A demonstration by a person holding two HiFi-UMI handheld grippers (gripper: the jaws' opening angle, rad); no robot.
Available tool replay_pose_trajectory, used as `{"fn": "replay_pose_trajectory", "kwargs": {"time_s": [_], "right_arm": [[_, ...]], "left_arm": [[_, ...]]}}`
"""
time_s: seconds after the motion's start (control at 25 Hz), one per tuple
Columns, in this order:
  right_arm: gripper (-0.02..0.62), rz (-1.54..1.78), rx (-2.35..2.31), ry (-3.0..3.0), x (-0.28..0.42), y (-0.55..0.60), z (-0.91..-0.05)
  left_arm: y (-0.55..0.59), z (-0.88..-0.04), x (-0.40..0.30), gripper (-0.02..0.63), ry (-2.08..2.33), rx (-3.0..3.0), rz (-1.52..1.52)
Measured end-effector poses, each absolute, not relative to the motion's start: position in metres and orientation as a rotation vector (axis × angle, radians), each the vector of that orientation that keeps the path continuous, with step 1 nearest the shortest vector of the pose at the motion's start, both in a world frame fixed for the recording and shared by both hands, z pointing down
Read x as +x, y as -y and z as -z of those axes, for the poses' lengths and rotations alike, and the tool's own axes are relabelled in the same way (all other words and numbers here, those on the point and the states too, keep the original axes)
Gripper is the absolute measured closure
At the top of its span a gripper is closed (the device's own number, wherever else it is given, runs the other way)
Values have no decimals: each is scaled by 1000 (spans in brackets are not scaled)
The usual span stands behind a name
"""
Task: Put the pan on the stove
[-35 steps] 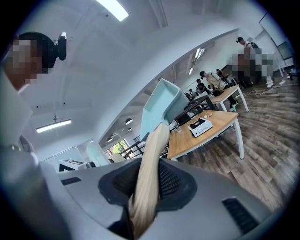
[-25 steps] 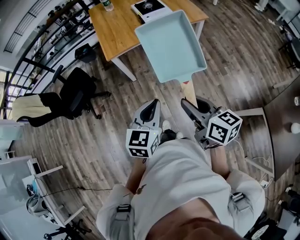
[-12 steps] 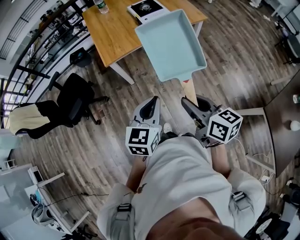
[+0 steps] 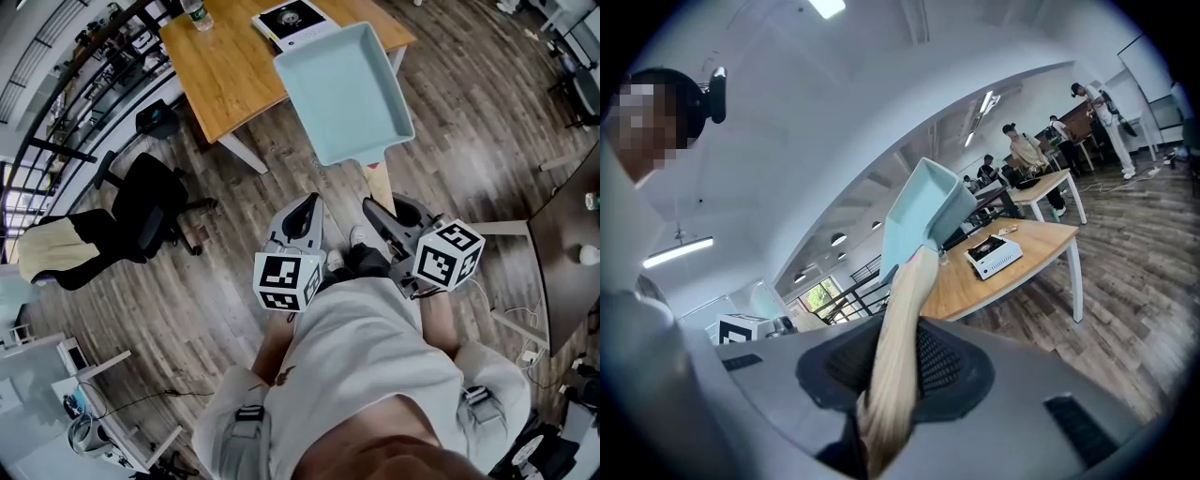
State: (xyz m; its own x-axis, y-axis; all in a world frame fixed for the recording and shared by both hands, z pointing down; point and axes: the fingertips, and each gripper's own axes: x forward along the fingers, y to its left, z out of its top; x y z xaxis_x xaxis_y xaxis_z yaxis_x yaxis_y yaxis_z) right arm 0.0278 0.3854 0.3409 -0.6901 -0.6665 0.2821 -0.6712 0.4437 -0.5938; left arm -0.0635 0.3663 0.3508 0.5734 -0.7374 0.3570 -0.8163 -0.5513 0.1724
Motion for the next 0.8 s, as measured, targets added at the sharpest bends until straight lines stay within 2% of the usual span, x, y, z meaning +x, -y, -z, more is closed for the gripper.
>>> {"fn": "replay_pose_trajectory", "kwargs": {"time_s": [0.8], "right_arm": [[493,-1120,1116,2693,76,-288,-351]], "left_arm": [[-275,-353,-16,588,1365,2437,-364]]}}
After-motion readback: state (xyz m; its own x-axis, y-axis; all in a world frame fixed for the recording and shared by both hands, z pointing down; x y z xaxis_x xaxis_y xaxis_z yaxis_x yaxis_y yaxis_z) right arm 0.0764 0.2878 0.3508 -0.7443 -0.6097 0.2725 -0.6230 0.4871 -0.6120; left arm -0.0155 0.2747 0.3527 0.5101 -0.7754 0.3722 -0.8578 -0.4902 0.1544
